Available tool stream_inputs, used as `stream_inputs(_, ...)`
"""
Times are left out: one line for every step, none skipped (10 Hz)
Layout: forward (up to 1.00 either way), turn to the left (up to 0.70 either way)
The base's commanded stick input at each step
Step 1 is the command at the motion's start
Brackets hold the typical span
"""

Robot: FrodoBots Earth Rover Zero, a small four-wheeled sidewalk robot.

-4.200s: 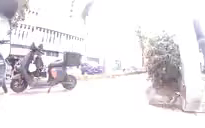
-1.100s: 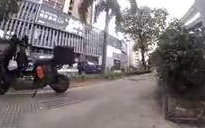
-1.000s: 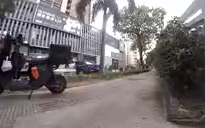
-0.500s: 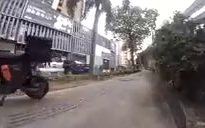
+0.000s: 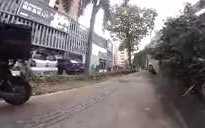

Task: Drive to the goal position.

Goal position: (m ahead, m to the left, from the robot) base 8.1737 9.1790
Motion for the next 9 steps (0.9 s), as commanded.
stream_inputs(0.7, -0.14)
stream_inputs(0.7, -0.14)
stream_inputs(0.7, -0.14)
stream_inputs(0.7, -0.14)
stream_inputs(0.7, -0.14)
stream_inputs(0.7, -0.14)
stream_inputs(0.7, -0.14)
stream_inputs(0.7, -0.14)
stream_inputs(0.7, -0.14)
